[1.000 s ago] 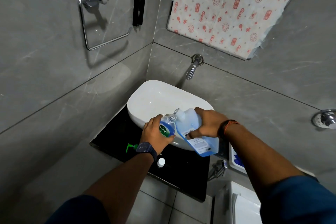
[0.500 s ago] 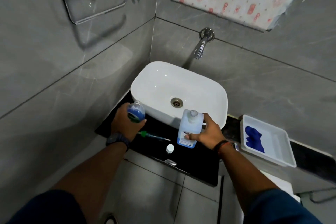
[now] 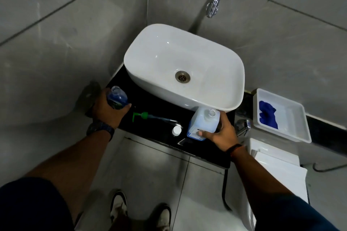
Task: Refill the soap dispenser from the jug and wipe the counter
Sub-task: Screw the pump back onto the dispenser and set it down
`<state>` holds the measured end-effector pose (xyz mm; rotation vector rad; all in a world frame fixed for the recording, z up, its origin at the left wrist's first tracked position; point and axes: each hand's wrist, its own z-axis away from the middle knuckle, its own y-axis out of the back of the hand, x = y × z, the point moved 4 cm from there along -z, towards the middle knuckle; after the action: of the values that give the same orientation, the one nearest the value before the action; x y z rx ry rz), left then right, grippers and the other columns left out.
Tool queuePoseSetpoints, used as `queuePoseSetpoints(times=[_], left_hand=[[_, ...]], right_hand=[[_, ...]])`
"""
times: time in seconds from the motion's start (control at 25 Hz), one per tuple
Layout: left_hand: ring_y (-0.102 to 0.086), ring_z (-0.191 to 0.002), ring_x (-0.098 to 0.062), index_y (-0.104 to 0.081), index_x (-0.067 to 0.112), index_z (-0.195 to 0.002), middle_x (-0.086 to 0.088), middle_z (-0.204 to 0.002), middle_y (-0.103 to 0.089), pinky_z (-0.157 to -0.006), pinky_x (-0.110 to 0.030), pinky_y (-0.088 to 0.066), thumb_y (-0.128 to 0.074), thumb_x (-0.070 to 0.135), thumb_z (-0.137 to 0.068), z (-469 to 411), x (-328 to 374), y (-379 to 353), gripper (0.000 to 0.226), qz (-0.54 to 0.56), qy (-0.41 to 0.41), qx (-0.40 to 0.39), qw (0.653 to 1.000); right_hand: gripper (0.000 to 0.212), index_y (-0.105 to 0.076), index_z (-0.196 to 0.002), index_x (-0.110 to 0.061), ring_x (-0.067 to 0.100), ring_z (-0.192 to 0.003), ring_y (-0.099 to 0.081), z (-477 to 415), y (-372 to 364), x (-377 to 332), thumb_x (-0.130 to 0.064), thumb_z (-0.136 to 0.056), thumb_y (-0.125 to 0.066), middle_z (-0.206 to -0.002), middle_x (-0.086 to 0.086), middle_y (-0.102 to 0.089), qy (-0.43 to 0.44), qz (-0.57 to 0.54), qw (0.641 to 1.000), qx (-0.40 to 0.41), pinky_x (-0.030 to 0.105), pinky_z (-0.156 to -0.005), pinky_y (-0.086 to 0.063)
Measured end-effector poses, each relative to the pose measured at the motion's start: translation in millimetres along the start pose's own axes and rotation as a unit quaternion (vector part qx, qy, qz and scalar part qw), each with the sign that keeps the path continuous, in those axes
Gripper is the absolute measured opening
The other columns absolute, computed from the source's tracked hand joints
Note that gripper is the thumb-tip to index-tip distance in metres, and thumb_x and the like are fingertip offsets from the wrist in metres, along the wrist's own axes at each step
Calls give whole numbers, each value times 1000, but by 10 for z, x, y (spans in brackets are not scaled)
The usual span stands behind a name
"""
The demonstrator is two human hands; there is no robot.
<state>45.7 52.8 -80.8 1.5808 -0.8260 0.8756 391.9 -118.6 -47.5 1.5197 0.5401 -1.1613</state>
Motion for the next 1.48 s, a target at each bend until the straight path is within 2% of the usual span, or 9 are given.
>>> queuePoseSetpoints(times=[0.12,0.28,0.4,0.48,0.64,0.88,1.0,1.16,1.48], left_hand=[[-51,-98,-9,-49,29,-112,1,-111,-60,-85,-27,-42,-90,31,-51,65,-110,-24,74,5,-5,-5,1000],[-50,-100,-9,-48,28,-116,2,-114,-58,-87,-25,-41,-89,32,-52,80,-143,-18,77,21,10,-7,1000],[-55,-101,-18,-50,21,-115,-6,-115,-60,-86,-28,-43,-90,31,-51,64,-106,-7,75,6,2,-10,1000],[-55,-103,-22,-50,19,-115,-8,-117,-60,-86,-28,-43,-90,31,-51,67,-86,1,76,-1,8,-10,1000],[-51,-99,-14,-50,19,-115,-8,-117,-60,-84,-27,-42,-90,30,-51,89,-48,17,75,8,21,-6,1000],[-53,-94,-13,-55,16,-109,-8,-109,-63,-79,-25,-43,-90,27,-50,96,-30,49,71,7,-6,7,1000],[-55,-98,-15,-54,13,-114,-8,-112,-62,-81,-23,-43,-90,25,-49,109,-28,36,75,6,-12,16,1000],[-58,-104,-22,-54,10,-118,-10,-116,-62,-83,-24,-43,-90,25,-49,110,-28,33,79,-9,-14,30,999],[-59,-95,-19,-57,14,-114,-8,-109,-65,-79,-26,-46,-91,25,-47,61,14,171,76,18,2,52,998]], right_hand=[[82,-47,-124,-27,-1,-106,-59,33,-7,50,-15,-56,-92,-116,-18,-61,5,-7,1000,10,12,-82,-46],[82,-42,-123,-22,13,-109,-54,179,9,-163,-48,-59,-85,-119,-4,-55,65,97,988,99,24,-90,-43],[70,-47,-109,-8,30,-102,-48,334,-56,-511,-64,-68,-61,-109,14,-52,181,262,907,274,35,-86,-34],[65,-47,-104,-7,31,-97,-47,368,-235,-780,-61,-70,-59,-104,13,-47,274,272,876,288,36,-81,-31],[53,-52,-103,-6,30,-85,-51,254,-722,-1107,-44,-70,-70,-92,17,-55,366,254,874,197,34,-74,-36],[62,-43,-135,-4,33,-119,-49,-176,-1526,-1046,-18,-80,-68,-132,17,-51,263,277,918,-107,45,-96,-45],[68,-33,-144,-15,32,-131,-37,-381,-1861,-888,-21,-84,-65,-146,13,-39,190,357,887,-223,42,-106,-38],[48,-48,-133,-17,35,-115,-48,-492,-2165,-808,-24,-88,-61,-127,14,-54,191,451,838,-241,40,-91,-44],[25,-65,-111,-8,31,-100,-61,-534,-1845,-1353,-16,-87,-65,-110,13,-66,169,171,971,1,37,-85,-48]])
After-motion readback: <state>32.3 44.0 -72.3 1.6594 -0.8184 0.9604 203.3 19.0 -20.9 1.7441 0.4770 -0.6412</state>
